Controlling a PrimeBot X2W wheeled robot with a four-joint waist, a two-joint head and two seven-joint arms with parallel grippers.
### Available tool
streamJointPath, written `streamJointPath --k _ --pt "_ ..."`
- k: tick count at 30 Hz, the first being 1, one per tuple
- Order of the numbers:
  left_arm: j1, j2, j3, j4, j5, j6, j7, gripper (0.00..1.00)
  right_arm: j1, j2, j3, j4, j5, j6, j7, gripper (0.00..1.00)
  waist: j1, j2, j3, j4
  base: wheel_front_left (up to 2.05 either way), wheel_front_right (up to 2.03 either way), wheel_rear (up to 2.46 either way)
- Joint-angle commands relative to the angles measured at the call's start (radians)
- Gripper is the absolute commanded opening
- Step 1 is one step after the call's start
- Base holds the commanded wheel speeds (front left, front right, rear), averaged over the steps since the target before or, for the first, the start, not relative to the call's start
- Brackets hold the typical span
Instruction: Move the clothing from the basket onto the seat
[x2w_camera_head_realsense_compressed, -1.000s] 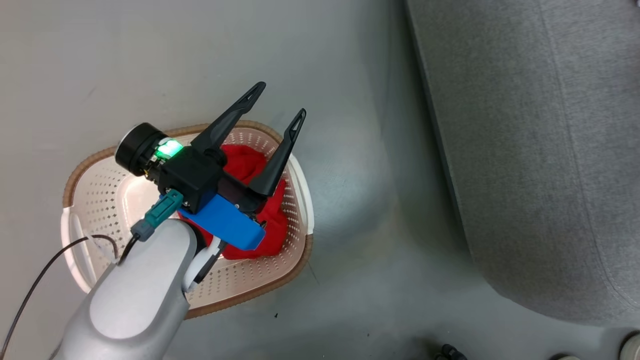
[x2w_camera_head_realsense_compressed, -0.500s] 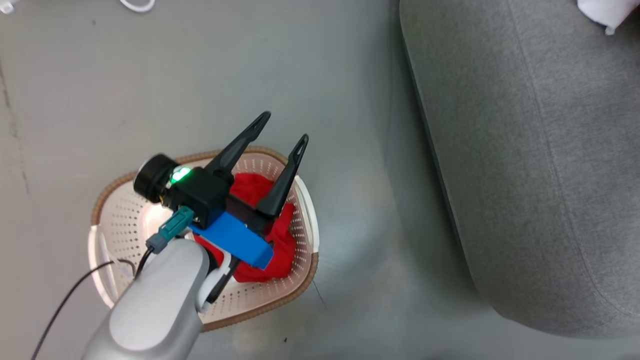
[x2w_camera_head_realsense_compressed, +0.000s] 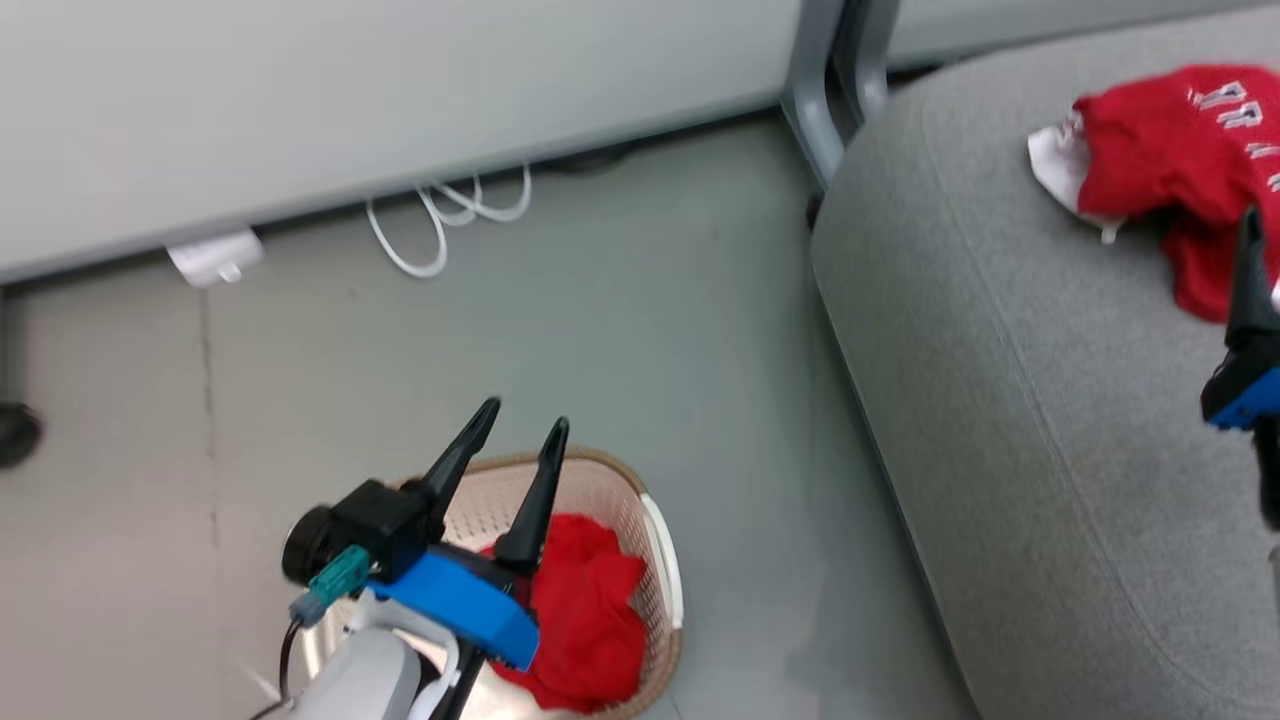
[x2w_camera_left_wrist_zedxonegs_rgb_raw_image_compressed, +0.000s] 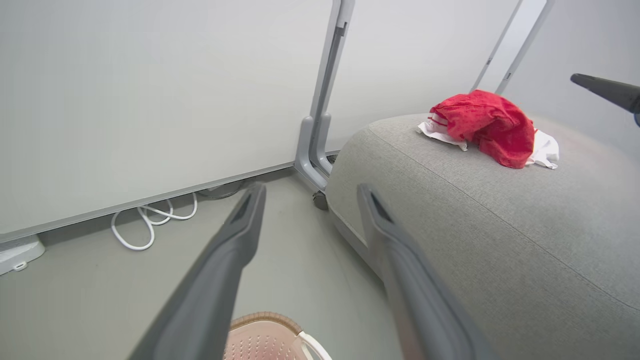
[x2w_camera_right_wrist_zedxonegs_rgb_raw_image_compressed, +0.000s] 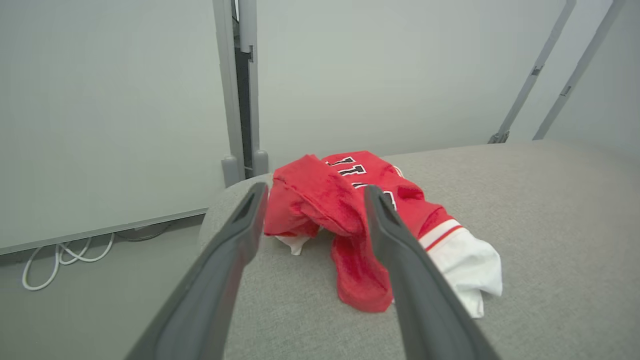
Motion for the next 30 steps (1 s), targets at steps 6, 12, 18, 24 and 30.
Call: streamJointPath --k 6,12,18,24,30 --pt "0.104 -0.016 0.086 -0.003 0.012 -0.001 -0.004 1.0 0.195 0.062 0.07 -0.189 0.022 -0.002 0.02 1.0 0.0004 0.0 -0.162 0.09 0.0 0.0 0.0" --pt "0.181 -0.027 0.169 -0.006 0.031 0.005 -0.004 1.0 0.365 0.146 0.099 -0.409 -0.007 -0.002 0.067 1.0 0.0004 0.0 -0.206 0.127 0.0 0.0 0.0" --pt "0.232 -0.041 0.251 -0.02 0.046 0.008 -0.004 1.0 0.511 0.216 0.127 -0.585 -0.046 -0.001 0.107 1.0 0.0004 0.0 -0.232 0.155 0.0 0.0 0.0" --pt "0.27 -0.055 0.311 -0.031 0.062 0.002 -0.004 1.0 0.609 0.265 0.148 -0.684 -0.059 -0.001 0.139 1.0 0.0004 0.0 -0.25 0.172 0.0 0.0 0.0" --pt "0.288 -0.063 0.345 -0.038 0.082 -0.005 -0.004 1.0 0.659 0.284 0.158 -0.743 -0.08 -0.001 0.151 1.0 0.0004 0.0 -0.247 0.176 0.0 0.0 0.0"
